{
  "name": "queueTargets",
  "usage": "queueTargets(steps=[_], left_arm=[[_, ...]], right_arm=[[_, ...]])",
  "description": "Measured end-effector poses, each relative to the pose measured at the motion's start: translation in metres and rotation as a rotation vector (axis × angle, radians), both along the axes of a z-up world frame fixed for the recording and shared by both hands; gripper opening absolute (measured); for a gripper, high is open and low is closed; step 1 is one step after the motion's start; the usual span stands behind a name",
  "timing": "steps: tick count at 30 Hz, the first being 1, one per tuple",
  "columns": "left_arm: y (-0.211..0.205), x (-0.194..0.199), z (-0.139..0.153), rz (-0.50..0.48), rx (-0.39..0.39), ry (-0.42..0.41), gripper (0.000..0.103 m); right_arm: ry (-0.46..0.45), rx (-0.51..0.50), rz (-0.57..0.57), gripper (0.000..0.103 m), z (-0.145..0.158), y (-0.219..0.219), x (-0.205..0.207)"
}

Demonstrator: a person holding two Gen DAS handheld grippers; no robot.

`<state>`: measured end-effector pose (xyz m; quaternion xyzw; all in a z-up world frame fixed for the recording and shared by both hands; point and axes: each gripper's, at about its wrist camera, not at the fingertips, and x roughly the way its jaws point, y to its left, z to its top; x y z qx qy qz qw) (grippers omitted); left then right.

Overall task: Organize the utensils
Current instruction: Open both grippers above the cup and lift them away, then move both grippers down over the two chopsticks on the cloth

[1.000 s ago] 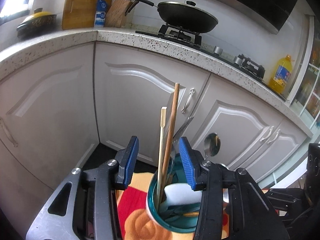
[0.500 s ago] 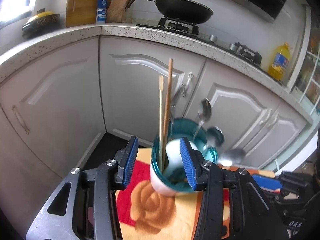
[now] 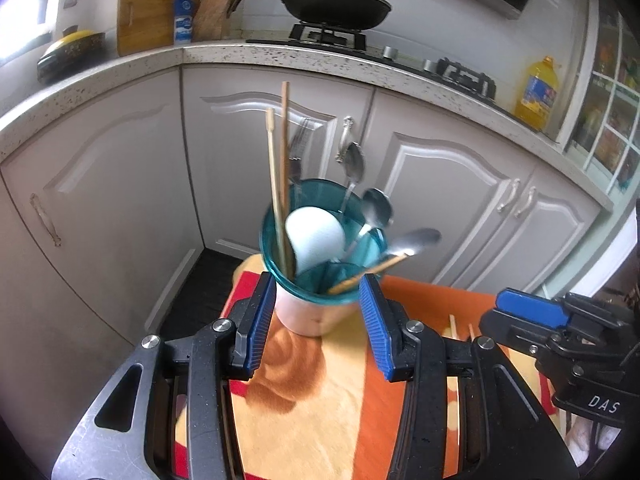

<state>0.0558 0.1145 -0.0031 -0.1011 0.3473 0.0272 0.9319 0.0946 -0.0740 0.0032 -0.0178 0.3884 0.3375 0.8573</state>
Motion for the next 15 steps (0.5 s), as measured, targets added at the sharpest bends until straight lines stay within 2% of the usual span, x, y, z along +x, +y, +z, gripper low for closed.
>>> queueTargets(steps=[8,15], left_arm=[[-0.030,-0.011,-0.005,-0.062,0.009,0.022,0.043],[-0.054,-0.014,-0.009,-0.113,0.009,0.035,0.043]], right_arm=[[0.007,-0.013,-0.030,0.036,-0.002,-0.019,-0.012],[0.022,-0.027,-0.081,0.037,-0.010,-0.053,-0.020]])
